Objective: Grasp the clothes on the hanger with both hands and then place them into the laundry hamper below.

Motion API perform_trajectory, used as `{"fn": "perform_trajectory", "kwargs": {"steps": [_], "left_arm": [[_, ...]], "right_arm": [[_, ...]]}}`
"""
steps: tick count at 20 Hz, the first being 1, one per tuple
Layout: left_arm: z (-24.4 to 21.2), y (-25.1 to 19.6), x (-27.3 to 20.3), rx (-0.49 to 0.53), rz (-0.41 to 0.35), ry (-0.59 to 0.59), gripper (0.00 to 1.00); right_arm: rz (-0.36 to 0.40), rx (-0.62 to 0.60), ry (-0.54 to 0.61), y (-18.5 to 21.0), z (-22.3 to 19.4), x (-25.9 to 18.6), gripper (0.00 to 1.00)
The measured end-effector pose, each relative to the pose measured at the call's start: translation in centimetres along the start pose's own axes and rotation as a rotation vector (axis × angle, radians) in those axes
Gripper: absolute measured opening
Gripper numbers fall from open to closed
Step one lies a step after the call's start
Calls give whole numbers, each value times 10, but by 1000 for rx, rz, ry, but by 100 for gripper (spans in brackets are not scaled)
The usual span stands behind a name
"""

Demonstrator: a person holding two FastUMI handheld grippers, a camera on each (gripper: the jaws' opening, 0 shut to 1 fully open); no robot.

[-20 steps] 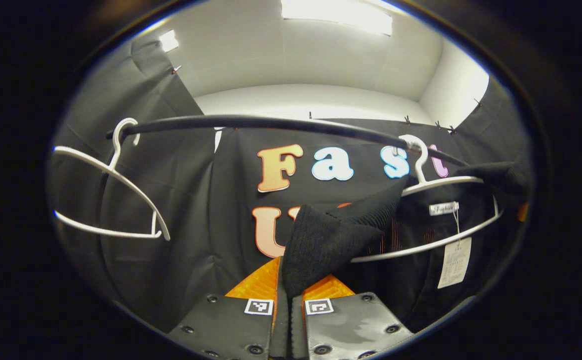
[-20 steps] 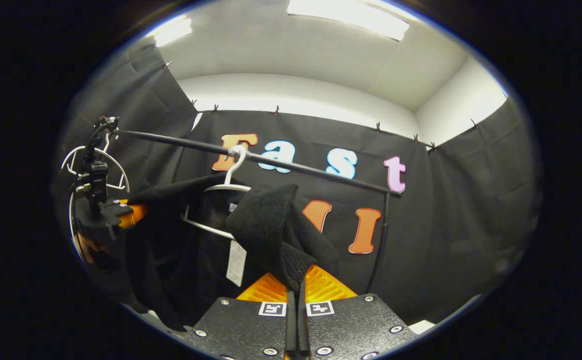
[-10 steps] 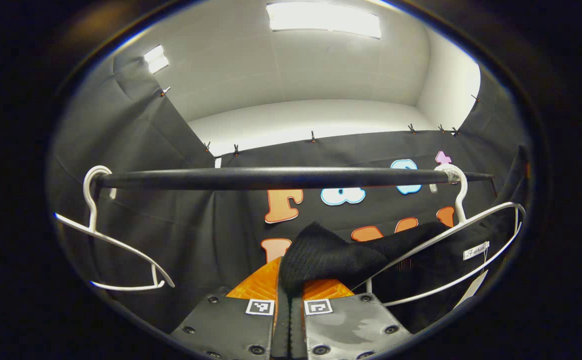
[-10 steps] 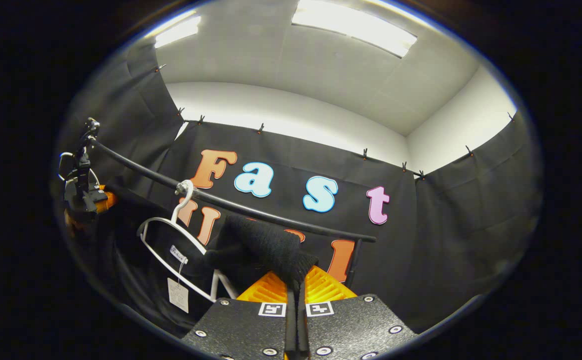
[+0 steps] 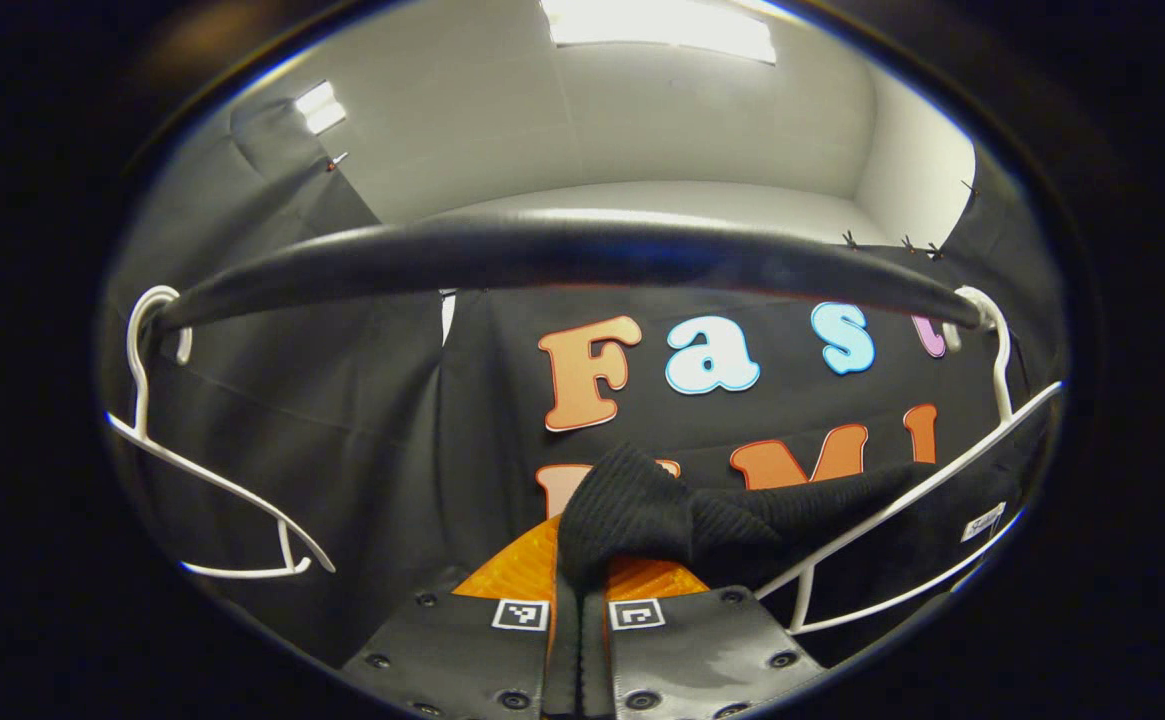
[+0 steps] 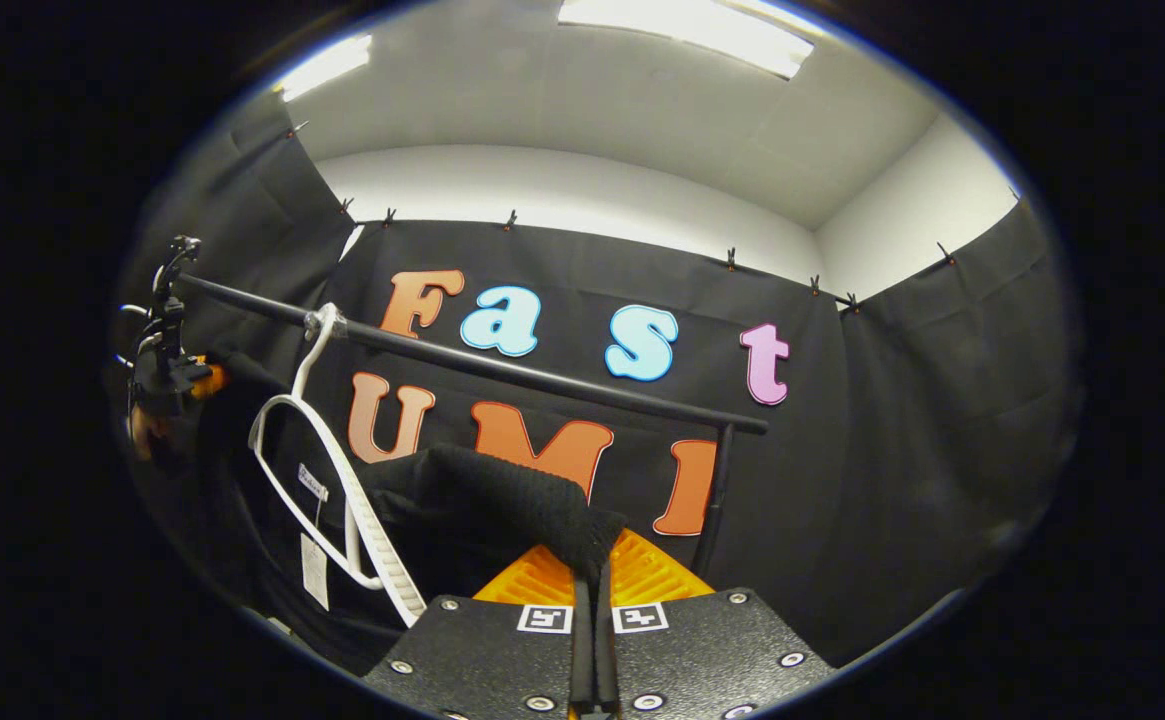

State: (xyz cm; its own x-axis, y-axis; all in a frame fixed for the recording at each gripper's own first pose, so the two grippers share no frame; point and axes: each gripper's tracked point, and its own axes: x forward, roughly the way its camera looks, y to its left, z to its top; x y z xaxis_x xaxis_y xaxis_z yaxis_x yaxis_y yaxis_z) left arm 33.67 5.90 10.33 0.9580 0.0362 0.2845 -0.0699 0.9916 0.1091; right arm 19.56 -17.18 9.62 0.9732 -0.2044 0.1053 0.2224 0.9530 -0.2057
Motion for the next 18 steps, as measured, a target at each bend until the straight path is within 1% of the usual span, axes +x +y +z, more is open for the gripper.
{"fn": "perform_trajectory", "kwargs": {"steps": [3, 6, 11, 12, 13, 14, 18], "left_arm": [[-23, 2, 4, 1, 9, 43, 8], [-42, 7, 4, 11, 14, 71, 8], [-79, 10, 5, 28, 20, 147, 8], [-91, 11, 5, 26, 26, 170, 11], [-100, 15, 3, 28, 32, 185, 11], [-109, 22, -1, 35, 41, 203, 8], [-126, 35, -27, 61, 44, 249, 8]], "right_arm": [[12, 4, 37, 5, -25, 3, 0], [23, 25, 47, 15, -43, 3, 0], [61, 39, 97, 44, -85, -3, 0], [71, 49, 108, 51, -92, -5, 0], [79, 54, 117, 58, -98, -7, 0], [89, 57, 126, 64, -103, -11, 0], [130, 31, 141, 92, -115, -34, 0]]}}
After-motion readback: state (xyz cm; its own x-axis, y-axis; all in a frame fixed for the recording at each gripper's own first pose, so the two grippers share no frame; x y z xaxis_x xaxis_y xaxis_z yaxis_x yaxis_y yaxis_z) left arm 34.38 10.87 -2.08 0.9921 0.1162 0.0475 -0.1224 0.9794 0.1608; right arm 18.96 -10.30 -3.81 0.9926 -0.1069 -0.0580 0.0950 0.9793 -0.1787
